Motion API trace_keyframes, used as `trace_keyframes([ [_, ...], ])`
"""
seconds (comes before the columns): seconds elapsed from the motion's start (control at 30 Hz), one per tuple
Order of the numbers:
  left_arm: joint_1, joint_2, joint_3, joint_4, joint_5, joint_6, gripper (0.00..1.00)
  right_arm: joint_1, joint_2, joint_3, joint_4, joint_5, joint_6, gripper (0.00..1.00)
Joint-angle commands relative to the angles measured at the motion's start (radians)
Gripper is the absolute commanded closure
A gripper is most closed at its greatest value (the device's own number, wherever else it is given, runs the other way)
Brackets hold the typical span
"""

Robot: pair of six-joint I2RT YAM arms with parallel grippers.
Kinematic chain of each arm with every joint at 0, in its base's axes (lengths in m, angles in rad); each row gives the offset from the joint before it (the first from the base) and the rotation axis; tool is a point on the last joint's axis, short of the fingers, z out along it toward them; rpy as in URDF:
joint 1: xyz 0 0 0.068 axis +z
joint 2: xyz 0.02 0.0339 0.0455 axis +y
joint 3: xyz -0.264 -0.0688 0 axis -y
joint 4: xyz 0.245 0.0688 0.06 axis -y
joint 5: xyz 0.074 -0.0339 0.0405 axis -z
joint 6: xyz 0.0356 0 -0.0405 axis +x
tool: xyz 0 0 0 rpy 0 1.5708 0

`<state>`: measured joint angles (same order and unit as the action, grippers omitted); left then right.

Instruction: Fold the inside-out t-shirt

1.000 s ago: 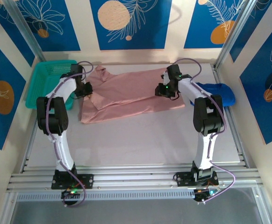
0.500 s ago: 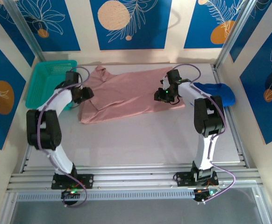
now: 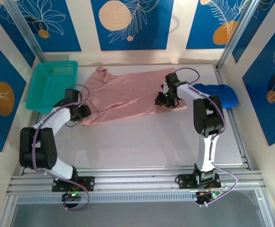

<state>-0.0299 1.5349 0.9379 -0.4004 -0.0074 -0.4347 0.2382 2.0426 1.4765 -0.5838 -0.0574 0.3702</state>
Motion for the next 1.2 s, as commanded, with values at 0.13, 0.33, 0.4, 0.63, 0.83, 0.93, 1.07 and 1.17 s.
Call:
trace_keyframes([
  [0.13,0.000,0.059,0.011,0.004,0.038,0.030,0.45,-0.026,0.014,-0.048,-0.128,0.081,0.011,0.70],
  [0.33,0.001,-0.019,-0.027,-0.004,0.025,0.019,0.44,-0.042,-0.021,-0.127,-0.176,0.123,-0.005,0.71],
  [0.4,0.001,-0.068,-0.043,-0.023,-0.011,0.015,0.43,-0.051,-0.041,-0.152,-0.174,0.120,-0.006,0.71],
  [0.63,-0.065,-0.247,-0.150,-0.037,0.117,-0.017,0.43,-0.059,-0.051,-0.144,-0.184,0.123,-0.014,0.71],
  [0.83,-0.094,-0.123,-0.136,0.077,0.276,-0.048,0.45,-0.059,-0.051,-0.135,-0.190,0.130,-0.022,0.71],
  [0.93,-0.093,-0.023,-0.079,0.104,0.217,-0.046,0.47,-0.062,-0.056,-0.137,-0.191,0.139,-0.023,0.71],
  [1.07,-0.073,0.082,-0.005,0.100,0.119,-0.025,0.48,-0.063,-0.067,-0.142,-0.204,0.182,-0.027,0.71],
  [1.17,-0.063,0.145,0.034,0.092,0.076,-0.013,0.48,-0.063,-0.067,-0.141,-0.219,0.220,-0.034,0.72],
])
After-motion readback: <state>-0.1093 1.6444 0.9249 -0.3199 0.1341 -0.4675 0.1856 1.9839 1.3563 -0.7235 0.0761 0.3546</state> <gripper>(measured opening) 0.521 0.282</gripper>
